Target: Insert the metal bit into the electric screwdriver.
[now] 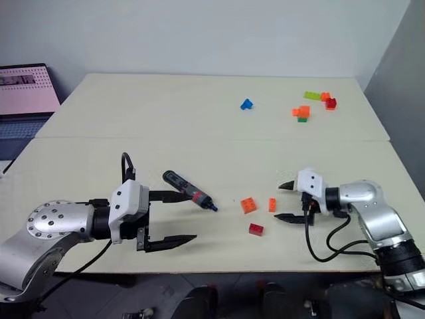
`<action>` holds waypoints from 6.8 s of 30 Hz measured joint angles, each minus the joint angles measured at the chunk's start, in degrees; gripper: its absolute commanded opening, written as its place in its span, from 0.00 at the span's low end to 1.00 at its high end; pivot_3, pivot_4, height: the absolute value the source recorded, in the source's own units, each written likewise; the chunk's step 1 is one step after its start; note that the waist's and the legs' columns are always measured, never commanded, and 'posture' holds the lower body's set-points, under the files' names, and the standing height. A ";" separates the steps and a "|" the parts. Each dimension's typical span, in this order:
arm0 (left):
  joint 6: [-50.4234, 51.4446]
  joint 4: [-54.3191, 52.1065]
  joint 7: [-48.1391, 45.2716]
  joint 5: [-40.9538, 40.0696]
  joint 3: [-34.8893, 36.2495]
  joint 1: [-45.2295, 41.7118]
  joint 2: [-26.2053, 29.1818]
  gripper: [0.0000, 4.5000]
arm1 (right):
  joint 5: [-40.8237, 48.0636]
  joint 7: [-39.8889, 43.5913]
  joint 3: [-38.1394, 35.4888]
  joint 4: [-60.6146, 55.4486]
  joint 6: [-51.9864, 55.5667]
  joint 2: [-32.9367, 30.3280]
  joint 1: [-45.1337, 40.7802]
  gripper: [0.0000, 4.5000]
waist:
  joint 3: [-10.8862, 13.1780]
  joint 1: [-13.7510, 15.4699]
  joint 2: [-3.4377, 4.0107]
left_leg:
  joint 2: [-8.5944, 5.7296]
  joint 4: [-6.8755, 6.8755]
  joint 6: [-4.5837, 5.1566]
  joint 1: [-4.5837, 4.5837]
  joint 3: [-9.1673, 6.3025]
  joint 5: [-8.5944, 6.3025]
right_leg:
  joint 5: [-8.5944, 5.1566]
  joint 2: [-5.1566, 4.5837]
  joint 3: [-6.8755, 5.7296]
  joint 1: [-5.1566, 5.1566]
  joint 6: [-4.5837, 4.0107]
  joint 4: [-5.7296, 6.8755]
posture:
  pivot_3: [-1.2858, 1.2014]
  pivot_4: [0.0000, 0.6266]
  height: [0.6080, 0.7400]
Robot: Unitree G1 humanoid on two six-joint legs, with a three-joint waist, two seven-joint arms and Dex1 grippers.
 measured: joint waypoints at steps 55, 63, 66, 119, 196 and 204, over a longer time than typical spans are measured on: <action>-9.84 9.88 0.20 5.38 -14.26 -11.33 -17.13 1.00 | -1.94 -41.64 -28.33 25.13 1.33 6.44 1.52 0.90 | -0.03 -0.41 0.05 | -0.01 0.06 0.01 0.07 0.29 0.01 | 0.02 0.07 0.20 0.05 0.03 0.06 | 0.52 0.24 1.00; -9.66 9.80 0.38 5.66 -14.18 -11.16 -16.47 1.00 | 0.81 -40.29 -30.54 19.63 -0.19 6.37 2.83 0.99 | -0.03 -0.38 0.06 | -0.01 0.05 0.02 0.07 0.25 0.01 | 0.02 0.08 0.18 0.05 0.03 0.07 | 0.52 0.24 1.00; -8.59 9.69 1.01 5.67 -12.93 -9.96 -14.58 1.00 | 1.46 -36.29 -30.04 12.75 -1.95 5.61 6.33 0.99 | -0.02 -0.46 0.07 | 0.02 0.03 0.02 0.07 0.25 0.01 | 0.02 0.08 0.19 0.02 0.03 0.07 | 0.52 0.24 1.00; -8.31 5.40 1.71 6.80 -8.22 -0.81 -9.24 1.00 | -5.19 -2.58 -0.52 3.43 0.84 5.87 -10.45 0.31 | 0.04 0.46 0.07 | -0.08 -0.15 0.01 -0.07 -0.23 0.01 | 0.02 -0.06 0.00 -0.10 0.00 -0.03 | 0.52 0.24 1.00; -12.59 7.34 -9.49 10.60 -13.77 -1.57 -1.02 1.00 | -1.37 -10.14 7.25 -16.85 10.96 2.77 8.38 0.13 | 0.03 -0.15 0.05 | 0.02 -0.02 0.03 -0.34 -0.17 0.02 | 0.01 0.06 -0.12 -0.23 0.03 -0.04 | 0.52 0.24 1.00; -12.81 7.88 -6.82 9.19 -13.11 -2.45 -6.03 1.00 | -1.31 -11.54 4.38 -16.89 10.84 3.60 9.00 0.10 | 0.03 -0.08 0.04 | 0.01 0.03 0.03 -0.36 -0.19 0.02 | 0.02 0.05 -0.14 -0.21 0.03 -0.02 | 0.52 0.24 1.00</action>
